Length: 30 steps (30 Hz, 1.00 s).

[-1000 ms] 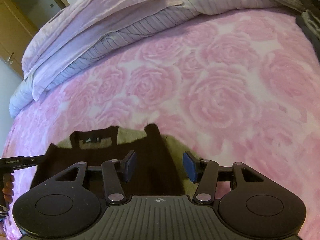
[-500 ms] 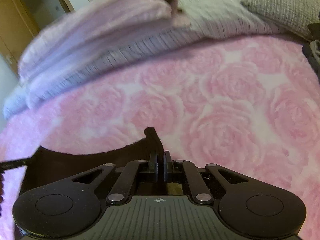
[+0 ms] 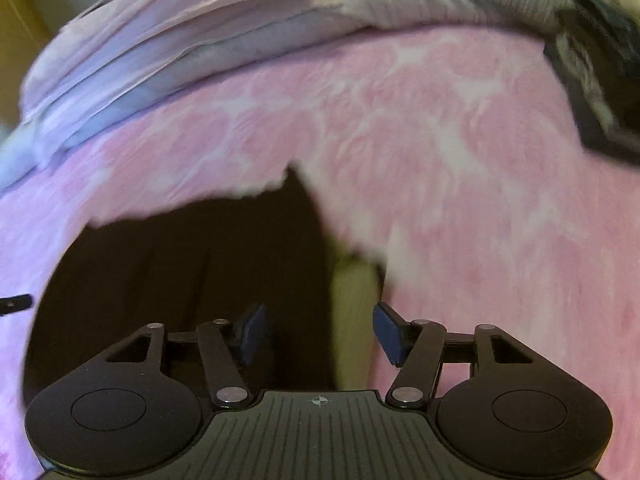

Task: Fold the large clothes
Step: 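Lift the hem with both tools and fold it up toward the grey collar, then lower the folded hem onto the sweater and open both tools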

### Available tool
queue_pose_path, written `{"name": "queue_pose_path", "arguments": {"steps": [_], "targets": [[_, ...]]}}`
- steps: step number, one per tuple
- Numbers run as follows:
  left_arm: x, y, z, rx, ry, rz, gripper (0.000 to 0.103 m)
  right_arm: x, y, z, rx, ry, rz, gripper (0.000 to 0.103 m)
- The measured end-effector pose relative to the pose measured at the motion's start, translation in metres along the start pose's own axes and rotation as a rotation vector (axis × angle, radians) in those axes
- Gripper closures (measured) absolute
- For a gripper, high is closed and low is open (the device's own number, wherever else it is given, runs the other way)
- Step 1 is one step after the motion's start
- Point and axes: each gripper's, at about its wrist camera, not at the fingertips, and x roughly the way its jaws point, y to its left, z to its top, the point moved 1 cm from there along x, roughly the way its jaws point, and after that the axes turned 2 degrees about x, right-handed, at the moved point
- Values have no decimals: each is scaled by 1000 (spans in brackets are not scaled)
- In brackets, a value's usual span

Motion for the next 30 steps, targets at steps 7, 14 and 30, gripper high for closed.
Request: {"name": "queue_pose_path", "arguments": {"steps": [7, 14, 30], "targets": [[-13, 14, -65, -247, 50, -106, 79, -2, -20, -60, 200, 53, 112, 58], [-11, 14, -72, -168, 8, -29, 100, 0, -28, -61, 217, 16, 79, 101], [-65, -13, -129, -378, -55, -42, 55, -41, -40, -109, 514, -16, 163, 45]]}}
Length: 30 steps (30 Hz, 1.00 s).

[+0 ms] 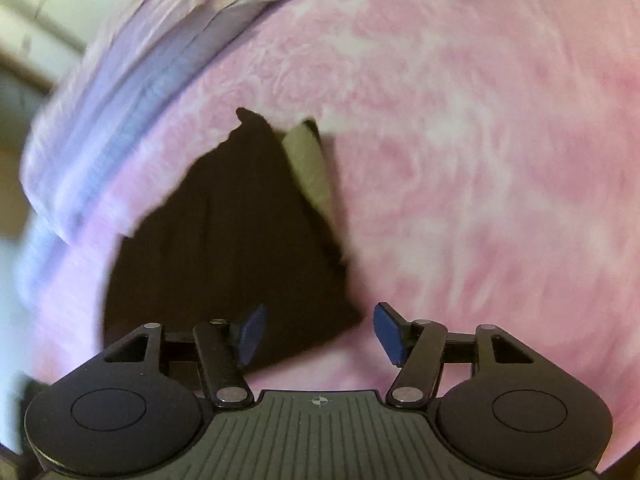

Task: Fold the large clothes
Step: 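Lower the folded hem onto the sweater and open both tools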

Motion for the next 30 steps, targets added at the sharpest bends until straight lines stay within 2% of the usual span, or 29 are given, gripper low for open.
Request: {"name": "queue_pose_path", "arguments": {"steps": [3, 5, 6, 8, 9, 10, 11, 13, 14, 16, 19, 23, 27, 28, 30], "targets": [[15, 7, -5, -135, -44, -59, 49, 21, -19, -7, 183, 13, 104, 45], [32, 12, -2, -189, -70, -77, 49, 34, -27, -8, 268, -7, 147, 45], [40, 15, -1, -212, -74, -83, 51, 42, -30, -8, 296, -19, 154, 45], [56, 23, 2, -263, -76, -93, 65, 52, -37, -8, 354, -60, 178, 46], [62, 26, 4, -267, -82, -85, 86, 55, -39, -8, 373, -89, 188, 58], [66, 31, 6, -272, -91, -88, 92, 56, -41, -8, 383, -102, 181, 90], [68, 35, 8, -280, -96, -100, 94, 59, -44, -7, 399, -108, 187, 96], [64, 33, 10, -223, -106, -84, 96, 54, -43, -10, 399, -137, 179, 98], [58, 31, 11, -176, -118, -75, 96, 47, -39, -14, 357, -155, 157, 98], [44, 36, 12, -146, -124, -89, 96, 34, -29, -21, 316, -173, 130, 99], [20, 47, 11, -107, -116, -98, 96, 15, -25, -41, 322, -145, 102, 99], [-17, 72, -8, -54, -53, -93, 96, -12, -35, -89, 337, -70, 80, 99], [-38, 95, -42, 43, 73, -26, 92, -31, -52, -140, 344, -9, 36, 97], [-40, 98, -46, 76, 91, -9, 87, -32, -55, -149, 339, 11, 24, 96], [-47, 96, -43, 174, 80, 75, 77, -39, -53, -154, 293, 23, -36, 86]]}}
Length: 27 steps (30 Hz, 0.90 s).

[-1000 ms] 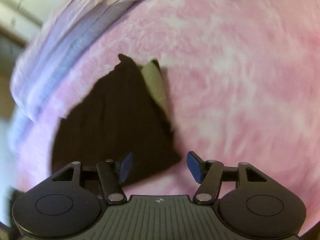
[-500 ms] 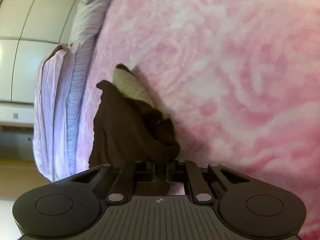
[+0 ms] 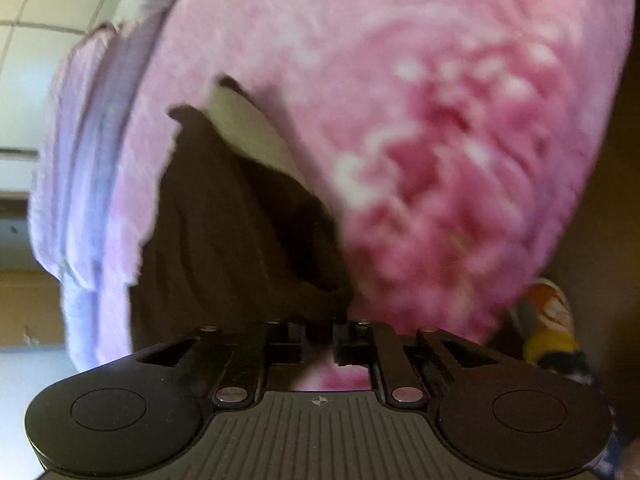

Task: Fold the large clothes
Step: 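Lower the folded hem onto the sweater and open both tools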

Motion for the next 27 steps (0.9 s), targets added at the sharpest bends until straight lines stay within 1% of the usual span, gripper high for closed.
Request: {"name": "queue_pose_path", "arguments": {"steps": [1, 2, 3, 4, 6, 8, 9, 11, 13, 14, 15, 16, 17, 18, 19, 21, 22, 23, 24, 25, 26, 27], "targets": [[-7, 0, 5, 39, -26, 40, 76, -6, 4, 0, -42, -2, -50, 70], [-14, 1, 15, 69, -56, 59, 75, -13, 11, 0, -96, -26, -113, 66], [-19, 1, 23, 91, -72, 79, 75, -22, 22, 1, -177, -65, -164, 65], [-23, -2, 34, 128, -93, 96, 75, -28, 33, 1, -262, -99, -192, 65], [-22, -16, 53, 225, -152, 96, 75, -34, 60, 2, -440, -189, -193, 65], [-9, -39, 68, 320, -202, 55, 75, -23, 83, 9, -591, -242, -147, 65], [-1, -49, 72, 356, -228, 31, 75, -14, 90, 15, -640, -271, -130, 65], [20, -69, 79, 415, -269, -29, 75, 5, 95, 27, -687, -309, -81, 65], [42, -81, 83, 452, -278, -71, 75, 22, 92, 41, -703, -326, -58, 66], [53, -85, 83, 468, -278, -92, 75, 31, 91, 47, -713, -331, -39, 85], [62, -87, 81, 480, -282, -101, 75, 33, 86, 50, -723, -329, -15, 94], [70, -88, 76, 496, -283, -94, 75, 35, 84, 51, -730, -333, -2, 94], [78, -88, 72, 517, -293, -82, 75, 35, 79, 49, -736, -357, -5, 95], [85, -87, 67, 534, -306, -71, 75, 35, 77, 51, -743, -379, -13, 95], [91, -85, 63, 546, -311, -60, 71, 39, 72, 52, -735, -385, -32, 95], [94, -78, 57, 535, -344, -62, 69, 50, 71, 50, -744, -389, -69, 93], [92, -78, 55, 527, -348, -59, 70, 49, 77, 46, -774, -407, -102, 88], [85, -80, 53, 520, -354, -52, 72, 45, 85, 40, -790, -444, -156, 76], [78, -82, 53, 515, -363, -49, 76, 41, 90, 35, -795, -484, -204, 71], [67, -84, 49, 513, -374, -51, 76, 32, 95, 25, -805, -530, -232, 70], [57, -88, 47, 510, -377, -62, 75, 23, 99, 14, -817, -566, -237, 70], [46, -90, 41, 503, -377, -79, 74, 15, 100, 2, -822, -578, -219, 70]]}}
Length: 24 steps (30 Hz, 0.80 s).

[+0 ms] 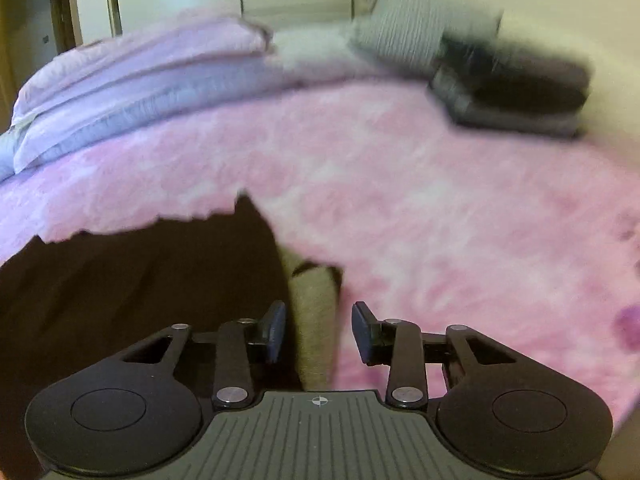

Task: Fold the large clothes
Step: 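Lower the folded hem onto the sweater and open both tools, then raise both tools away from the folded sweater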

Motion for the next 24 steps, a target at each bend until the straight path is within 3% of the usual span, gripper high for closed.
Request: {"name": "queue_pose_path", "arguments": {"steps": [3, 5, 6, 9, 11, 14, 15, 16, 24], "targets": [[-19, -18, -12, 20, 38, -31, 68, -20, 20, -22, -1, 29, 97, 69], [-13, -29, -28, 57, 108, -27, 65, -11, 32, -44, -39, 92, 85, 69], [-9, -34, -36, 67, 129, -9, 65, -7, 36, -52, -70, 82, 62, 69], [-22, -50, -43, 105, 117, 53, 64, -13, 44, -54, -105, 63, 31, 67], [-40, -56, -40, 70, 124, 30, 63, -33, 42, -47, -58, 76, 58, 65], [-74, -70, -40, 68, 111, 33, 57, -74, 44, -48, -24, 56, 110, 40], [-85, -76, -42, 75, 107, 48, 52, -88, 46, -53, -22, 46, 115, 37], [-96, -81, -46, 78, 106, 60, 48, -101, 48, -58, -23, 41, 127, 36], [-171, -109, -77, 91, 108, 63, 46, -175, 54, -94, -17, 44, 156, 35]]}}
